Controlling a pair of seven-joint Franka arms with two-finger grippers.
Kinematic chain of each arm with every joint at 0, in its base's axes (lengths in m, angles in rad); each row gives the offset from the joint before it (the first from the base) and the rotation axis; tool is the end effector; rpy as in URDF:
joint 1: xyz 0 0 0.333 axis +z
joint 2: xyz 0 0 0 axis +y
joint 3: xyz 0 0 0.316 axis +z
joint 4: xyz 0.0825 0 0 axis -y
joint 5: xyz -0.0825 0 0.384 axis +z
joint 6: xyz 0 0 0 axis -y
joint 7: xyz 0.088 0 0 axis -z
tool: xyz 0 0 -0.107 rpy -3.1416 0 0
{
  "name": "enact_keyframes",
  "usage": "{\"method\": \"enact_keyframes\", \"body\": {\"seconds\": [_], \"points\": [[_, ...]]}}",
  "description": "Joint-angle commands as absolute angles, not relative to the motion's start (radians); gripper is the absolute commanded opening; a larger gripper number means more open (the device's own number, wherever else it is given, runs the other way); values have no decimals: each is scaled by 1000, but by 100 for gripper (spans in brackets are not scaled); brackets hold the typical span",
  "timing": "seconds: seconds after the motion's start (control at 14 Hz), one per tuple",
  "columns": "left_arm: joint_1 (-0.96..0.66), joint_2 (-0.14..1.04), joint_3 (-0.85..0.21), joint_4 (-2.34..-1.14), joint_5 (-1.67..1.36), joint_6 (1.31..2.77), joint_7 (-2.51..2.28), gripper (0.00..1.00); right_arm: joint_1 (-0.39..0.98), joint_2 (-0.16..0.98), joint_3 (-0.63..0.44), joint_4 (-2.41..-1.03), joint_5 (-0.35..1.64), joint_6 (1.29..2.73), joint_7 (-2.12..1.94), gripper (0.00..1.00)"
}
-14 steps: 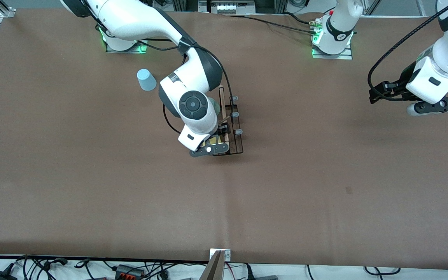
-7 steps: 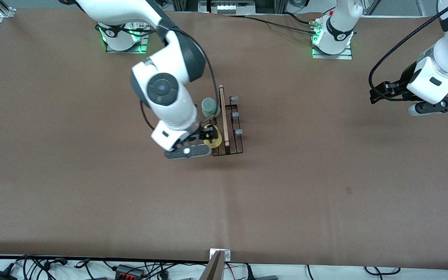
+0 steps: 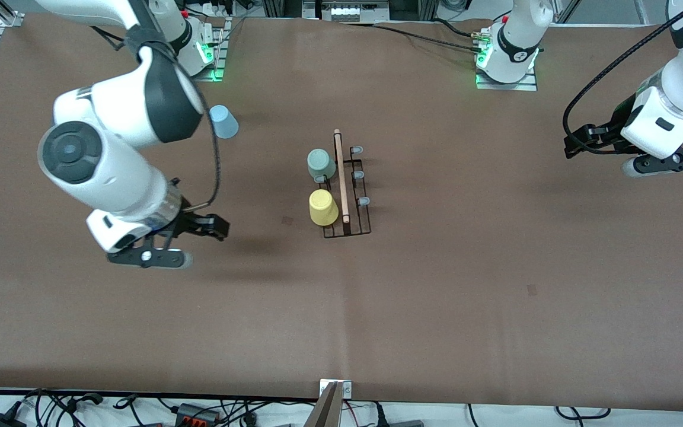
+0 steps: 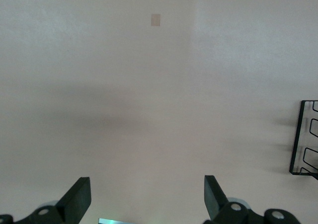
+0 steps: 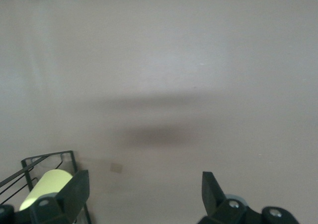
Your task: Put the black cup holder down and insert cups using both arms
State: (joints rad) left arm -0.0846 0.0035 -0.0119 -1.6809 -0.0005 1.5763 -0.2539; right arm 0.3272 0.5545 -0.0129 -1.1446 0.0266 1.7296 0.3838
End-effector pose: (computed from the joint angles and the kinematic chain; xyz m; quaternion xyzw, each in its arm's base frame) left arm 0.5479 -0.0531 0.5713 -0.9954 -0.0785 0.0532 0.0091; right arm 0.6824 0.2270 0.4867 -0.9992 0.0356 -0.0110 0.0144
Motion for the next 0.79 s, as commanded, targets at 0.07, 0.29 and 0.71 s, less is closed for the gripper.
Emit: {"method": "enact_keyframes", "body": {"seconds": [0.07, 0.29, 0.71], "points": [[-83, -2, -9, -1674, -17, 1562, -244, 100, 304, 523, -38, -1163, 29, 1697, 318, 100], [-83, -2, -9, -1674, -17, 1560, -242, 100, 298, 474, -138, -1164, 41, 1661, 275, 100], [-83, -2, -9, -1674, -17, 1560, -244, 100, -32, 316, 44, -1293, 41, 1661, 114, 100]]}}
